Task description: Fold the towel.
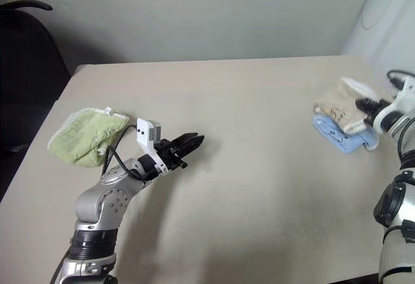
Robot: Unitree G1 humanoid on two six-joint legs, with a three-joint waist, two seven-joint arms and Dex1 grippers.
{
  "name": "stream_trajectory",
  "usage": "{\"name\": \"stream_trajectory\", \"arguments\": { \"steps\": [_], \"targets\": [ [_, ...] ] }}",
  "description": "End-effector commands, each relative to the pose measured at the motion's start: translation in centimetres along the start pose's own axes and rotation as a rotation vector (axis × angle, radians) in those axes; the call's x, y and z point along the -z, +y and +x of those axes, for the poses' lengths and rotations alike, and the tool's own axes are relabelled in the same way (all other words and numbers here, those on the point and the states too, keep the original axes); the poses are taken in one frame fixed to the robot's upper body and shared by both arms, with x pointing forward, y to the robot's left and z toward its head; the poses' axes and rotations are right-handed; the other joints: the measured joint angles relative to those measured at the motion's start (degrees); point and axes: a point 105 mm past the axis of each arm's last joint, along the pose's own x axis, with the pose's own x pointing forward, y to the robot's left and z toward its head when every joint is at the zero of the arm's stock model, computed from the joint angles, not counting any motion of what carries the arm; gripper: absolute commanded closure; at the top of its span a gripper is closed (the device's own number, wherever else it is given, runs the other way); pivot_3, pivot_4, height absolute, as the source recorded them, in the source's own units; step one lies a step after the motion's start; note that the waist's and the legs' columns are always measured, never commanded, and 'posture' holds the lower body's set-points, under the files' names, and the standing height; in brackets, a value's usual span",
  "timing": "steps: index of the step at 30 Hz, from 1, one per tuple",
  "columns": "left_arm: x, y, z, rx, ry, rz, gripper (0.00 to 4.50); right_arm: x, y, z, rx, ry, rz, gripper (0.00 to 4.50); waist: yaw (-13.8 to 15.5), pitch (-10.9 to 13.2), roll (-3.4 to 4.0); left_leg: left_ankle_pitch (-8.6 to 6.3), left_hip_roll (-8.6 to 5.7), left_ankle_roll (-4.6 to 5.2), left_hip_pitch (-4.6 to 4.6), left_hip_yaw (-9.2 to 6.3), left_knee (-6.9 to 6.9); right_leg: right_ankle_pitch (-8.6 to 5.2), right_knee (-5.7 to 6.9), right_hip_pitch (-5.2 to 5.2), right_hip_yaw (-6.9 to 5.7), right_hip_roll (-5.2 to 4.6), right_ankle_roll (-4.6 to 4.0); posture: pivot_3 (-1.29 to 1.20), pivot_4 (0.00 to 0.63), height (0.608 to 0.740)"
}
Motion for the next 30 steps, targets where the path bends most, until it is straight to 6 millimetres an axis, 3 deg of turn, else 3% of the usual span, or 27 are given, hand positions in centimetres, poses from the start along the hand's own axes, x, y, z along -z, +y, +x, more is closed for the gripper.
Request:
{"name": "stream_trajectory", "arguments": {
  "steps": [1, 2, 13, 21, 26, 29, 30],
  "targets": [
    [-1.0, -0.4, 0.3, 0.015, -0.035, 0.023, 2.94, 0.7, -1.3, 0.3, 0.102, 0.022, -0.114, 4.47, -0.05, 0.03, 0.13, 0.0, 0.0, 0.0, -0.01, 0.05, -0.03, 0.0, 0.02, -0.05, 0.03, 0.0, 0.0, 0.0, 0.15, 0.74],
    [-1.0, -0.4, 0.2, 0.012, -0.039, 0.024, 2.94, 0.9, -1.5, 0.4, 0.115, 0.028, -0.139, 3.81, -0.08, 0.02, 0.18, 0.0, 0.0, 0.0, -0.01, 0.13, -0.05, 0.0, 0.07, -0.11, 0.07, 0.0, 0.0, 0.0, 0.15, 0.74],
    [-0.8, -0.3, -1.1, -0.041, -0.054, 0.009, 2.94, -2.5, -0.6, -0.1, 0.097, -0.071, -0.379, 0.03, -0.34, 0.02, 0.2, -0.01, 0.03, 0.02, -0.01, 0.19, -0.07, 0.0, 0.08, -0.12, 0.1, -0.01, -0.01, 0.0, 0.15, 0.74],
    [-1.1, 1.1, -1.3, -0.071, -0.045, 0.012, 2.94, -5.4, -1.5, -1.9, 0.195, -0.19, -0.583, 0.03, -0.3, 0.02, 0.21, -0.01, 0.04, 0.03, -0.01, 0.19, -0.08, -0.01, 0.08, -0.12, 0.1, -0.01, -0.02, 0.0, 0.15, 0.74],
    [-1.5, 2.8, -1.5, -0.142, -0.039, 0.067, 2.94, -5.7, 0.5, -3.5, 0.097, -0.245, -0.754, 0.03, -0.38, 0.02, 0.22, -0.01, 0.05, 0.03, -0.01, 0.21, -0.1, -0.01, 0.03, -0.1, 0.08, -0.01, -0.02, 0.0, 0.15, 0.74],
    [-2.5, 4.4, -2.1, -0.215, -0.062, 0.126, 2.94, -4.7, 3.9, -4.1, -0.069, -0.273, -0.784, 0.03, -0.49, 0.02, 0.22, -0.01, 0.05, 0.03, -0.01, 0.24, -0.09, -0.01, 0.03, -0.11, 0.1, -0.01, -0.02, 0.0, 0.15, 0.74],
    [-2.9, 4.8, -2.4, -0.225, -0.068, 0.161, 2.94, -3.7, 6.6, -4.3, -0.205, -0.287, -0.797, 0.03, -0.59, 0.02, 0.22, -0.01, 0.05, 0.02, -0.01, 0.24, -0.1, -0.01, 0.02, -0.11, 0.1, -0.01, -0.02, 0.0, 0.15, 0.74]
  ]
}}
